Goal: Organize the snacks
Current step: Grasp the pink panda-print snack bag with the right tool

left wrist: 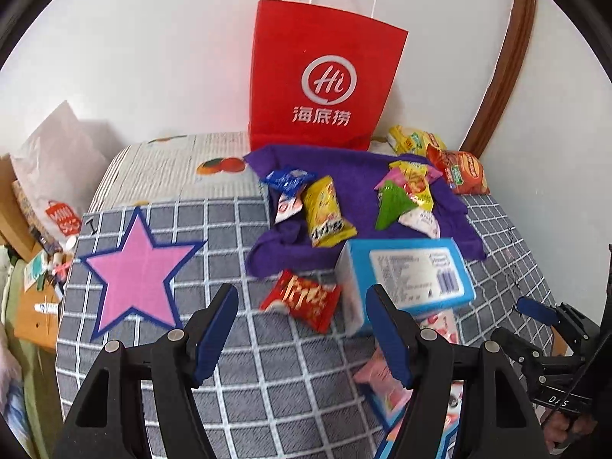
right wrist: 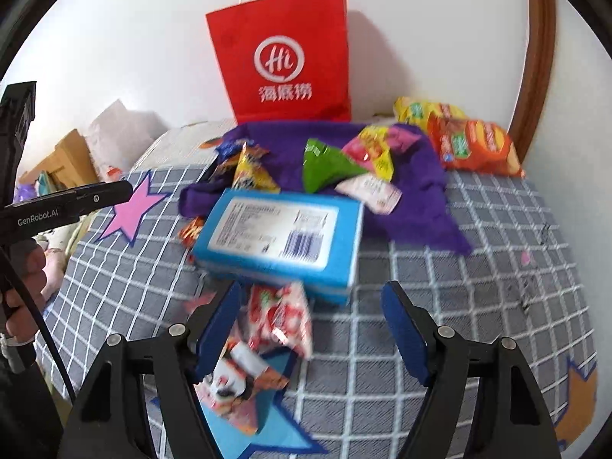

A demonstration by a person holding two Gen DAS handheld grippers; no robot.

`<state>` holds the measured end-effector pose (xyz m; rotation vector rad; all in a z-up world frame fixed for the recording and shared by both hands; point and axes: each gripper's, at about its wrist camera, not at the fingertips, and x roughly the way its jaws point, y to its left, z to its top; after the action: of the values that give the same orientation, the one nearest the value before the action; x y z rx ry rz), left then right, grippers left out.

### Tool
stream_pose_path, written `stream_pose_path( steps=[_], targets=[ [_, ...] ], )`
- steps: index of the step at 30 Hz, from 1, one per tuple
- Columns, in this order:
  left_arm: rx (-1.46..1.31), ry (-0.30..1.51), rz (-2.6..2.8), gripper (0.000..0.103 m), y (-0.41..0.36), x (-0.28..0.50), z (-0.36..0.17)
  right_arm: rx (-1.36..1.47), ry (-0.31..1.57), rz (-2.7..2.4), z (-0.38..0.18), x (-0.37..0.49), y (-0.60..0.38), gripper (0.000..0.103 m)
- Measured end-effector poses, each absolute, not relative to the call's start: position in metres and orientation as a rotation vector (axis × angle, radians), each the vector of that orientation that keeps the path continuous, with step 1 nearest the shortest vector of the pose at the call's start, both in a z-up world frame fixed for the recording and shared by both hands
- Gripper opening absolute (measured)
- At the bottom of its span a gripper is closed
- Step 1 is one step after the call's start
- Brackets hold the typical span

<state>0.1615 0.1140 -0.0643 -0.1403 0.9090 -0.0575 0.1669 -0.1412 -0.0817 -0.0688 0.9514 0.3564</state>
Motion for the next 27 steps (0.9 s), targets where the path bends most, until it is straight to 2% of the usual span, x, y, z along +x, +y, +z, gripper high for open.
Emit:
stream_pose_path(
  steps=[23, 27],
  targets=[
    [-0.194, 0.932, -0.069, 0.067, 0.132, 0.125, -0.094, 0.078, 1.13, 0.441, -0.143, 0.118, -0.107, 0.076],
    [-0.194, 0.945, -0.058, 0.067, 0.137, 0.121, -0.099, 0.118, 1.157, 0.417, -0.152, 0.125, -0.105, 0.067]
  ],
)
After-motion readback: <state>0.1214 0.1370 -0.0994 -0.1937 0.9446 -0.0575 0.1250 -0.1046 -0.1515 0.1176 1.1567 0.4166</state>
